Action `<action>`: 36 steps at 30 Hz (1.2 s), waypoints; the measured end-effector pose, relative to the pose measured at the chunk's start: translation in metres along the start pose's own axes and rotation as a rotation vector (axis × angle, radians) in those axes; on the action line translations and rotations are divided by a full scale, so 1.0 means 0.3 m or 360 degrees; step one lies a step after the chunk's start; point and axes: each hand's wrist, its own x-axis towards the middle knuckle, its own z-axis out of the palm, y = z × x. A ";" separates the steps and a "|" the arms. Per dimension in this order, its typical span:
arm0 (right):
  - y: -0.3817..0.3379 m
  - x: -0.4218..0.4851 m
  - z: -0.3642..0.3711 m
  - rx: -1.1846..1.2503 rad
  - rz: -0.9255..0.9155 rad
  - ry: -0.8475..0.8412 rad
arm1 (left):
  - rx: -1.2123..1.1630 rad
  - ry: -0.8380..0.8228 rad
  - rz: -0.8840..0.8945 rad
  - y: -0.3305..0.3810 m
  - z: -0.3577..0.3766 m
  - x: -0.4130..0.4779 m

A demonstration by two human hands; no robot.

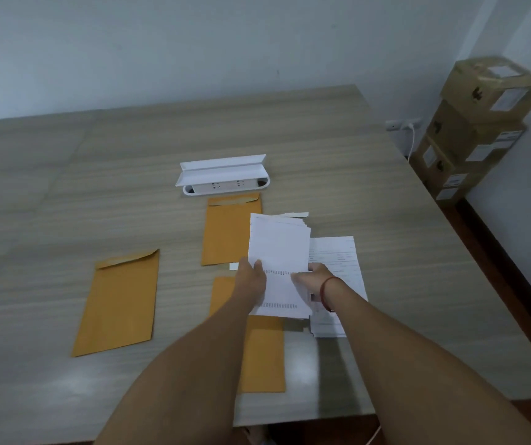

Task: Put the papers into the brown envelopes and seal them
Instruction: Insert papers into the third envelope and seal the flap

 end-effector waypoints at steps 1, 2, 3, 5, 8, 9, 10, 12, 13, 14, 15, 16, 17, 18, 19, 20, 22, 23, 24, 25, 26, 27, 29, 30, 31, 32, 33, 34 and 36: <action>-0.014 0.009 0.015 -0.0048 0.0023 -0.0054 | -0.0001 0.0019 0.0004 -0.005 -0.026 0.007; -0.026 0.021 0.027 -0.0132 0.0041 -0.0097 | 0.0007 0.0036 0.0012 -0.010 -0.050 0.015; -0.038 0.031 0.039 -0.0243 0.0046 -0.0133 | 0.0025 0.0055 0.0022 -0.016 -0.072 0.021; -0.061 0.042 0.065 -0.0457 0.0044 -0.0157 | 0.0038 0.0084 0.0033 -0.038 -0.104 0.040; -0.085 0.079 0.112 -0.0529 0.0058 -0.0138 | 0.0030 0.0112 0.0031 -0.066 -0.133 0.071; -0.094 0.093 0.131 -0.0471 0.0058 -0.0108 | 0.0031 0.0124 0.0040 -0.069 -0.140 0.081; -0.103 0.104 0.148 -0.0374 0.0039 -0.0059 | 0.0050 0.0145 0.0053 -0.071 -0.148 0.094; -0.117 0.139 0.166 -0.0196 -0.0038 0.0126 | 0.0159 0.0198 0.0074 -0.074 -0.164 0.124; -0.127 0.161 0.171 -0.0132 -0.0068 0.0263 | 0.0241 0.0215 0.0072 -0.083 -0.175 0.143; -0.139 0.174 0.167 -0.0066 -0.0088 0.0393 | 0.0353 0.0216 0.0080 -0.092 -0.185 0.151; -0.154 0.187 0.162 0.0016 -0.0097 0.0493 | 0.0493 0.0191 0.0112 -0.105 -0.198 0.161; -0.168 0.199 0.155 0.0094 -0.0106 0.0553 | 0.0657 0.0118 0.0175 -0.116 -0.211 0.166; -0.179 0.211 0.148 0.0157 -0.0113 0.0577 | 0.0832 0.0008 0.0269 -0.130 -0.221 0.170; -0.190 0.219 0.142 0.0185 -0.0129 0.0584 | 0.0997 -0.0111 0.0359 -0.137 -0.228 0.170; -0.196 0.227 0.140 0.0181 -0.0139 0.0580 | 0.1126 -0.0210 0.0436 -0.142 -0.232 0.171; -0.199 0.230 0.142 0.0168 -0.0149 0.0572 | 0.1210 -0.0281 0.0476 -0.140 -0.232 0.172; -0.194 0.240 0.155 0.0153 -0.0142 0.0563 | 0.1300 -0.0335 0.0523 -0.133 -0.226 0.182; -0.191 0.248 0.164 0.0151 -0.0133 0.0556 | 0.1323 -0.0341 0.0542 -0.131 -0.221 0.189; -0.188 0.251 0.173 0.0151 -0.0128 0.0544 | 0.1326 -0.0346 0.0547 -0.129 -0.217 0.192; -0.190 0.252 0.178 0.0156 -0.0130 0.0530 | 0.1312 -0.0348 0.0546 -0.124 -0.216 0.193; -0.189 0.253 0.186 0.0157 -0.0135 0.0512 | 0.1292 -0.0359 0.0535 -0.123 -0.215 0.195; -0.188 0.258 0.193 0.0158 -0.0135 0.0501 | 0.1276 -0.0370 0.0522 -0.121 -0.213 0.198; -0.186 0.256 0.205 0.0159 -0.0106 0.0476 | 0.1275 -0.0391 0.0496 -0.118 -0.210 0.200; -0.186 0.253 0.211 0.0162 -0.0091 0.0467 | 0.1291 -0.0395 0.0495 -0.115 -0.209 0.200; -0.187 0.252 0.217 0.0167 -0.0081 0.0457 | 0.1303 -0.0398 0.0497 -0.116 -0.208 0.203; -0.187 0.251 0.222 0.0166 -0.0077 0.0444 | 0.1304 -0.0401 0.0503 -0.116 -0.208 0.204; -0.185 0.253 0.228 0.0168 -0.0075 0.0432 | 0.1298 -0.0398 0.0514 -0.117 -0.209 0.204; -0.184 0.254 0.232 0.0168 -0.0078 0.0426 | 0.1290 -0.0393 0.0529 -0.116 -0.210 0.204; -0.181 0.257 0.241 0.0171 -0.0076 0.0431 | 0.1265 -0.0389 0.0542 -0.115 -0.209 0.201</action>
